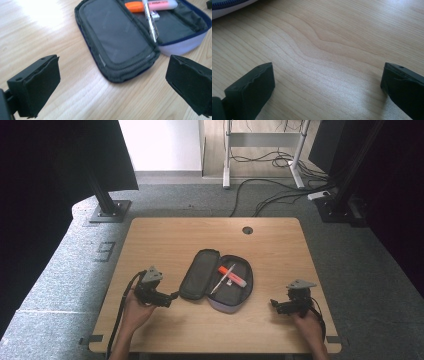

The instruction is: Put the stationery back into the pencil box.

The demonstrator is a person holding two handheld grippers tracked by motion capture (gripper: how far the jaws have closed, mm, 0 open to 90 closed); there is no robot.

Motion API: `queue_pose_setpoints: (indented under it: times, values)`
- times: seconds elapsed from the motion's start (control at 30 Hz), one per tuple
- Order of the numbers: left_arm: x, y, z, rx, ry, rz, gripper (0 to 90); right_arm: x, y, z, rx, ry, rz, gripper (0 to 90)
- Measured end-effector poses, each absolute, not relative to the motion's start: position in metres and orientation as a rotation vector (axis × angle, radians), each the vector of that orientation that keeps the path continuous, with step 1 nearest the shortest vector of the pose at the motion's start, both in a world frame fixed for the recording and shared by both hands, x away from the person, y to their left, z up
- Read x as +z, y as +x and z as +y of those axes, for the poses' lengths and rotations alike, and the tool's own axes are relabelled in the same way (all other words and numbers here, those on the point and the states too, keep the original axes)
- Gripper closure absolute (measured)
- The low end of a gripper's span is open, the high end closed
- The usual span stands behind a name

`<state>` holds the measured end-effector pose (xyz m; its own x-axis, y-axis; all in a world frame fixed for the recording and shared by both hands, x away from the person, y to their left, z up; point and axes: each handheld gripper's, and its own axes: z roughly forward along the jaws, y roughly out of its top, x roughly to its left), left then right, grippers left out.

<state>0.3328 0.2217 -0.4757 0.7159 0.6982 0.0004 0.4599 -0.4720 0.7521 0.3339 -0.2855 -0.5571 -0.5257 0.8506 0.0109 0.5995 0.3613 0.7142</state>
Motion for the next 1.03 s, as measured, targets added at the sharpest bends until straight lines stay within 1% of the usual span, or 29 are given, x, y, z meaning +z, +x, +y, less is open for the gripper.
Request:
queue_pose_setpoints:
  times: [0.53, 0.77, 0.93, 1.03]
  values:
    - [-0.514, 0.316, 0.250, 0.371, 2.135, 0.959, 0.0, -0.557, 0.334, -0.285, 0.961, 1.271, 2.267, 0.0]
    - [-0.535, 0.314, 0.251, 0.365, 2.158, 1.001, 0.0, -0.557, 0.334, -0.286, 0.961, 1.271, 2.267, 0.0]
    - [-0.548, 0.317, 0.247, 0.366, 2.223, 1.029, 0.0, -0.557, 0.334, -0.285, 0.961, 1.271, 2.267, 0.0]
    - [-0.549, 0.317, 0.246, 0.382, 2.229, 1.038, 0.0, -0.557, 0.334, -0.286, 0.961, 1.271, 2.267, 0.0]
